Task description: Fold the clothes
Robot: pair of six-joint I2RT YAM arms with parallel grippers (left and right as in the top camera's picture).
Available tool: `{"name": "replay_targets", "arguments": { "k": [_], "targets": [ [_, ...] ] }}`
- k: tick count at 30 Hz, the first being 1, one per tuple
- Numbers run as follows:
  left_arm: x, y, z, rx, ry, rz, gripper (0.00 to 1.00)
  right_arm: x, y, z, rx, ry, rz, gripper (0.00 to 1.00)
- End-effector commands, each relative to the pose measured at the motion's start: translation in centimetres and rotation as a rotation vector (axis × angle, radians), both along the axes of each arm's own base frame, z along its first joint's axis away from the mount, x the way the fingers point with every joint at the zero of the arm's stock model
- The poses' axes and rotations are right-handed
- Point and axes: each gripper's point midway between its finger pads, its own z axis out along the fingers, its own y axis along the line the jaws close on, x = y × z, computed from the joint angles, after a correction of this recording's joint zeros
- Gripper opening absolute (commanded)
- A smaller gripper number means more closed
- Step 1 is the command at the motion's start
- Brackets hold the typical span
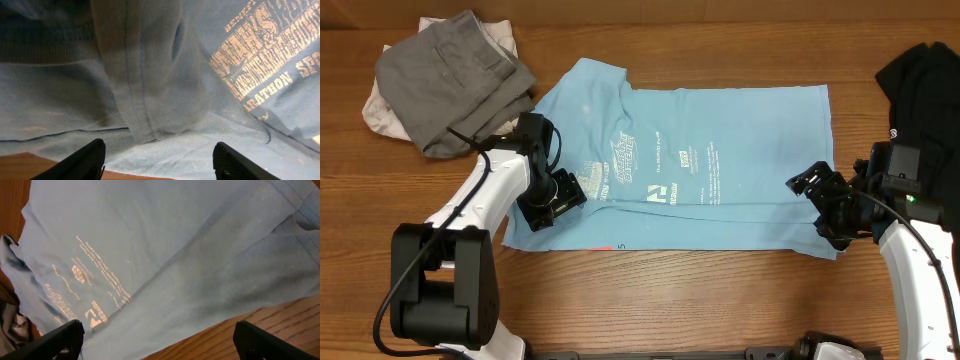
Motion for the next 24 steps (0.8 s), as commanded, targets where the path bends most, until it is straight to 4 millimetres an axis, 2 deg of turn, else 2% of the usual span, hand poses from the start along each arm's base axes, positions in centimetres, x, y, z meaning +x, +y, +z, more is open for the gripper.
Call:
{"name": "replay_targets", "arguments": {
  "k": [1, 7, 14, 24],
  "targets": [
    [-0.9, -0.2, -1.4, 0.003, 0.058, 0.017, 0.72, -0.1, 0.1, 0.1, -0.008, -0.007, 0.007, 1.00],
    [-0.5, -0.4, -2.9, -0.007, 0.071, 0.013, 0.69, -0.1, 0.1, 0.1, -0.008, -0.006, 0.007, 1.00],
    [0.4, -0.5, -2.7, -0.012, 0.035, 0.006, 0.65, 0.0, 0.1, 0.1, -0.009, -0.010, 0.007, 1.00],
    [0.0, -0.3, -2.1, 0.001, 0.062, 0.005, 0.64, 0.0, 0.1, 0.1, -0.009, -0.010, 0.007, 1.00]
  ]
}}
